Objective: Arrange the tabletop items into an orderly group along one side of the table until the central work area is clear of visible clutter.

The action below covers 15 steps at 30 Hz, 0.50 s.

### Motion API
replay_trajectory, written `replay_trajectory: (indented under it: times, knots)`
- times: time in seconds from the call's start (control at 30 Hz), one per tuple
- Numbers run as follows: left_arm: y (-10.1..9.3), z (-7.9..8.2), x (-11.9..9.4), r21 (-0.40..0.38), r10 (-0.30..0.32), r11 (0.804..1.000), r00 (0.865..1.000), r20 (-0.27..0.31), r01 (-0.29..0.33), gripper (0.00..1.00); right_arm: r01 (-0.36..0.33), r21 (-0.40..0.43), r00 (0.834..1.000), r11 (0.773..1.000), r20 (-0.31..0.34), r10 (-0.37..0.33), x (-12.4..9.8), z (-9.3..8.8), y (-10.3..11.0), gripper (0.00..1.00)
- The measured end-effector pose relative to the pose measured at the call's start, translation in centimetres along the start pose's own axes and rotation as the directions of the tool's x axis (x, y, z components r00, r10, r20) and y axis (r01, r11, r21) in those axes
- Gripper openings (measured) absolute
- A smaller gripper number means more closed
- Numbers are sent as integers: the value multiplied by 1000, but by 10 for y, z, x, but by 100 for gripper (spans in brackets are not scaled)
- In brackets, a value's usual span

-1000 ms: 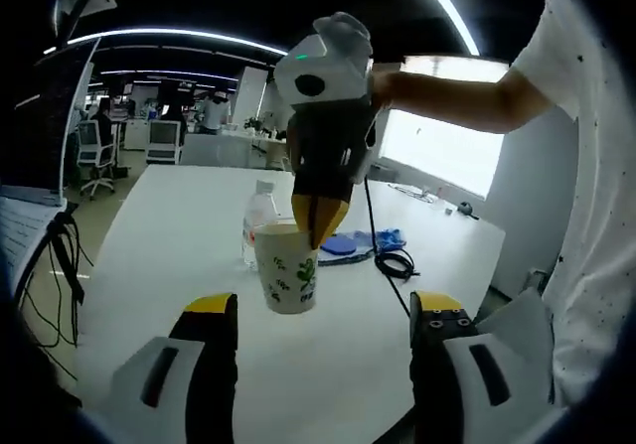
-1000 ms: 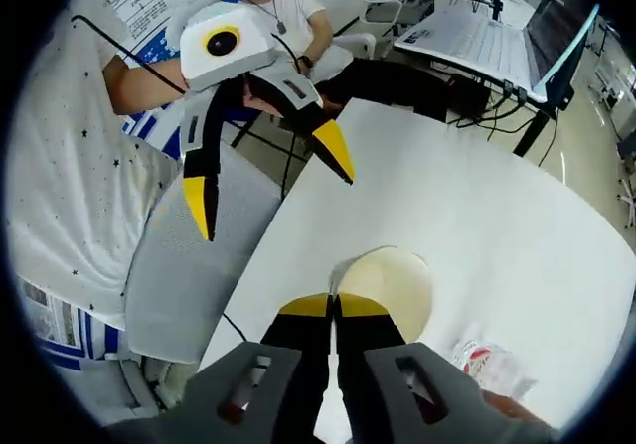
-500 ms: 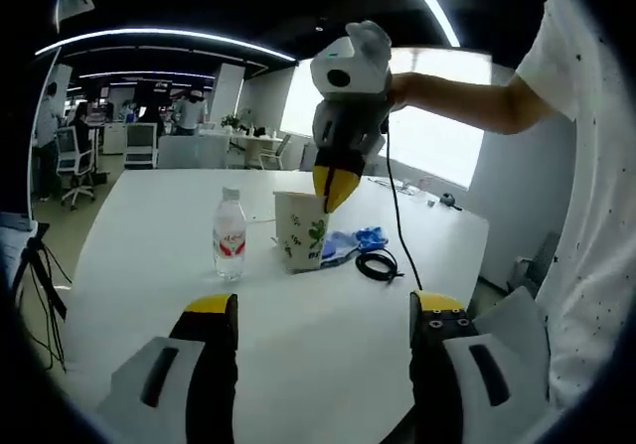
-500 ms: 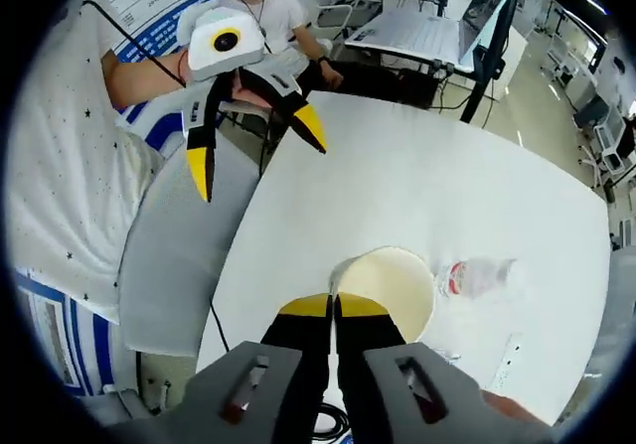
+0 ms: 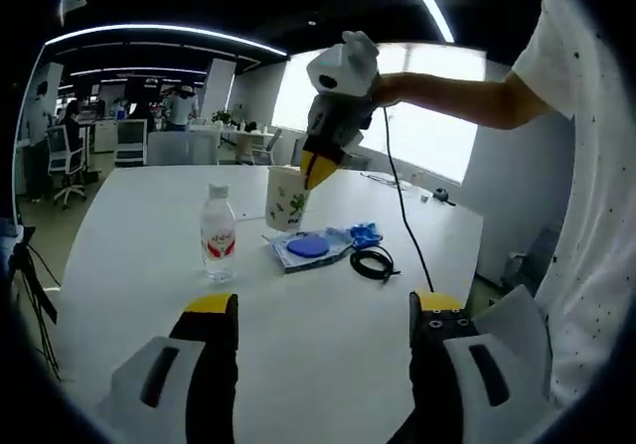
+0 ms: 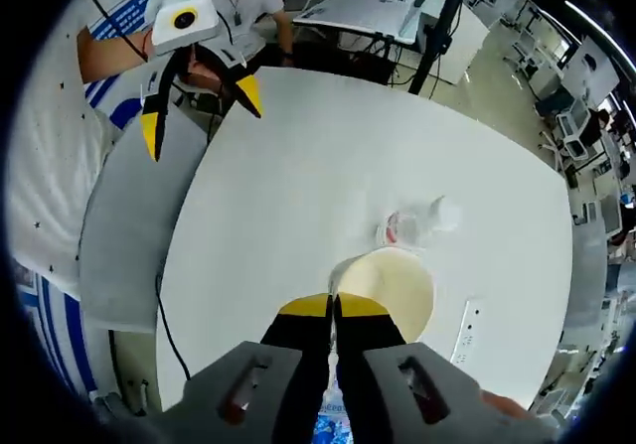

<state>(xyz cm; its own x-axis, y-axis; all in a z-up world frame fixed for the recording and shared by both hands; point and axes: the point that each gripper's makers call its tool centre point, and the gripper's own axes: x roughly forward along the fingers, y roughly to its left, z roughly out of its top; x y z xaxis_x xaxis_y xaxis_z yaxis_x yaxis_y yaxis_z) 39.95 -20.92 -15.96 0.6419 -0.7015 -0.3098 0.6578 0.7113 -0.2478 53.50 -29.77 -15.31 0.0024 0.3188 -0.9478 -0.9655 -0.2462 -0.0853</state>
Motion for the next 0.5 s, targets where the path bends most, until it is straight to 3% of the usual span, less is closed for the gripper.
replay_trajectory:
  times: [0.5]
  knots:
    - [15, -17, 6, -39, 17, 999, 999, -31, -18, 71, 48, -85, 998, 995, -37, -52, 63, -22, -33, 0]
